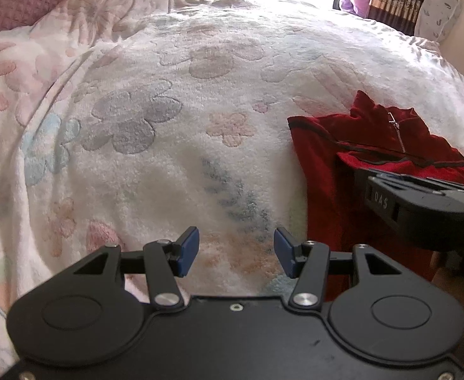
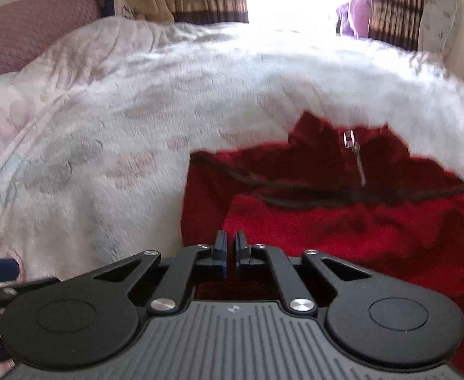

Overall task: Fold small clothes
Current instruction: 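Bring both tools to the hem of the narrowed shirt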

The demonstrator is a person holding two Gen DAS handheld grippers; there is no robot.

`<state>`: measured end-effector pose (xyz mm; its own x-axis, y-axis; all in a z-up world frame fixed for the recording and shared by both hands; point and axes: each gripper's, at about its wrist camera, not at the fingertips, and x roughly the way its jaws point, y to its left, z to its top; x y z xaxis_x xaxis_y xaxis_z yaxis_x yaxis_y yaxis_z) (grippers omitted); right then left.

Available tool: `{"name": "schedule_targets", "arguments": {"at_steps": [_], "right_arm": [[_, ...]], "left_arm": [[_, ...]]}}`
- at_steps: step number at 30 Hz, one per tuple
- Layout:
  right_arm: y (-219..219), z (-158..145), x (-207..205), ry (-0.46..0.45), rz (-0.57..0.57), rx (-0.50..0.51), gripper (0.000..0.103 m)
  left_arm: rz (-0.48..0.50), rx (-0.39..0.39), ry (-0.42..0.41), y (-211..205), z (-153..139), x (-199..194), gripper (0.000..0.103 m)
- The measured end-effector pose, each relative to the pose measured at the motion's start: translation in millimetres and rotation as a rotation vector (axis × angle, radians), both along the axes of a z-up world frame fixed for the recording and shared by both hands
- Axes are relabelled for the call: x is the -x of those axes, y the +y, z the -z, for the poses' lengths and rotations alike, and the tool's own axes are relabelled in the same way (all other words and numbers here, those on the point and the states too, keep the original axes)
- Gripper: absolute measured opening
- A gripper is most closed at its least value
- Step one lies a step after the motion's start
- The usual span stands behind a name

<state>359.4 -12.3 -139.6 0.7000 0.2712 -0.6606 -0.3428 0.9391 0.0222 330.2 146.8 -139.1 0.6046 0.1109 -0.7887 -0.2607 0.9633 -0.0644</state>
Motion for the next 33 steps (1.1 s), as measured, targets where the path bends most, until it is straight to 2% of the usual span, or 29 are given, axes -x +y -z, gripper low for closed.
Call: {"name": "schedule_targets", "arguments": {"at_steps": [5, 8, 10, 12, 14, 16, 19, 21, 23, 25, 26, 27, 28, 30, 31, 33], "right_arm": [[6, -11, 3, 0.003, -0.011, -0.058, 0.004], [14, -1, 2, 0.041, -0.011, -0.051, 0.006], [16, 10, -3, 0.087, 0.002, -0.048, 0.017], [11, 18, -7, 0.145, 0.018, -0.089, 0.033], [5, 19, -6, 0.16, 0.027, -0.128, 0.035], [3, 16, -2, 0.144, 0.02, -0.128, 0.039], [1, 3, 7, 0.087, -0.001, -0.106, 0.052], [-6, -12, 18, 0.0, 0.041, -0.077, 0.062], [-15, -27, 31, -0.106, 0.129, -0.001, 0.071], [-32, -39, 46, -0.184, 0.239, 0.137, 0.074], [-43, -43, 52, -0.195, 0.272, 0.2, 0.078], [-59, -47, 60, -0.196, 0.285, 0.254, 0.078], [-74, -50, 68, -0.19, 0.258, 0.266, 0.077], [-120, -56, 89, -0.126, 0.138, 0.215, 0.077], [-140, -58, 96, -0.086, 0.118, 0.179, 0.08], [-192, -60, 116, -0.003, 0.098, 0.059, 0.097]], "left_arm": [[0.008, -0.006, 0.011, -3, 2, -1, 0.054], [0.016, -0.029, 0.037, -5, 6, -4, 0.054], [0.022, -0.014, 0.037, -5, 7, -4, 0.054], [0.02, -0.014, 0.031, -4, 6, -4, 0.054], [0.019, -0.012, 0.026, -3, 7, -4, 0.054], [0.016, -0.01, 0.029, -2, 8, -5, 0.054], [-0.001, -0.002, 0.021, 0, 8, -4, 0.054], [0.013, 0.016, 0.001, -3, 5, -2, 0.054], [0.02, 0.015, -0.013, -7, 2, 2, 0.054], [0.03, 0.006, -0.019, -13, 0, 6, 0.054], [0.039, 0.003, -0.024, -17, -2, 10, 0.054], [0.049, 0.002, -0.029, -21, -5, 14, 0.054], [0.063, 0.004, -0.035, -26, -7, 19, 0.054], [0.095, -0.001, -0.052, -41, -14, 33, 0.054], [0.106, -0.007, -0.054, -49, -15, 41, 0.055], [0.139, -0.021, -0.05, -67, -17, 63, 0.055]]}}
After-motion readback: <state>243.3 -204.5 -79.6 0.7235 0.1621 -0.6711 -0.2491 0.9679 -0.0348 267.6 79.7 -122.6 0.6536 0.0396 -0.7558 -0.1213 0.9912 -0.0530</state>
